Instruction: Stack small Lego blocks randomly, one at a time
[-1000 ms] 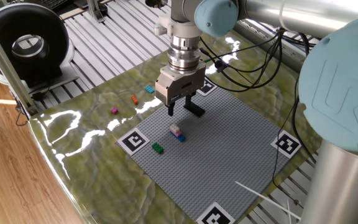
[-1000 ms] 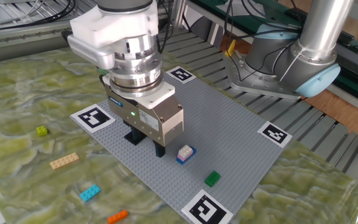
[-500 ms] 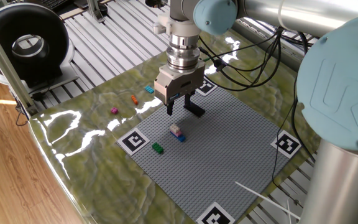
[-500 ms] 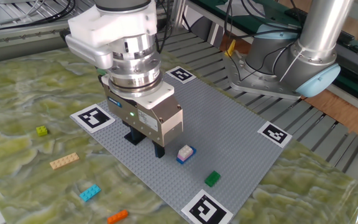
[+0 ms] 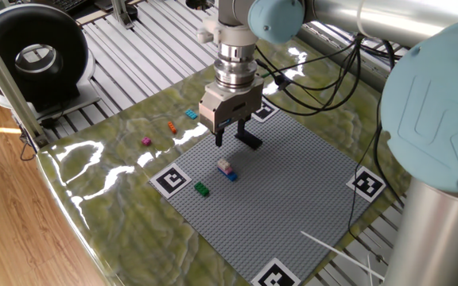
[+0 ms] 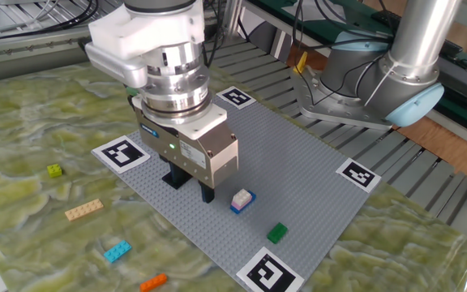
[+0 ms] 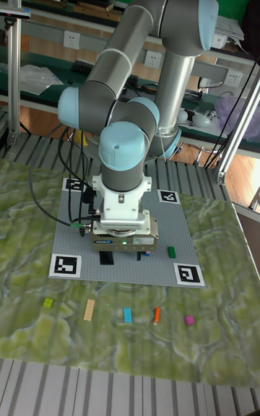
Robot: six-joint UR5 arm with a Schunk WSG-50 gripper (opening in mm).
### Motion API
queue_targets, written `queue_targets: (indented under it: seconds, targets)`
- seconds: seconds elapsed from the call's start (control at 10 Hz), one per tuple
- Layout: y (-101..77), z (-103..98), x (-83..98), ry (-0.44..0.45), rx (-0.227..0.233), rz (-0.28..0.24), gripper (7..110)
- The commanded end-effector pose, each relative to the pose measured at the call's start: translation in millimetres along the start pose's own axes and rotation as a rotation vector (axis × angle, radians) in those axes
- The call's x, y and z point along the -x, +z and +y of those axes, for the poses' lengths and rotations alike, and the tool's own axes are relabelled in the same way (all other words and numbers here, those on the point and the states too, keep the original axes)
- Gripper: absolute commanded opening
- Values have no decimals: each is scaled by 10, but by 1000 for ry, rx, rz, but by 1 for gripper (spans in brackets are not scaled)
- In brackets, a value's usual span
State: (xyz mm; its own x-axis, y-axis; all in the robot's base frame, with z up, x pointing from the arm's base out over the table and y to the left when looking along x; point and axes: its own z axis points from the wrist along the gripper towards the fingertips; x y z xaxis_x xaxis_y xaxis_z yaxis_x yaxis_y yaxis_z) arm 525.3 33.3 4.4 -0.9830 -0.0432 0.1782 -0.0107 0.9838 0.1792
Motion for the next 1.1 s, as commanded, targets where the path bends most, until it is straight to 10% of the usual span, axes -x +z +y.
queue_targets:
  seconds: [0.0,1.0]
  targets:
    - [-18,-89,-91,-10,10,0,66]
    - [66,-224,-287,-14,5,-4,66]
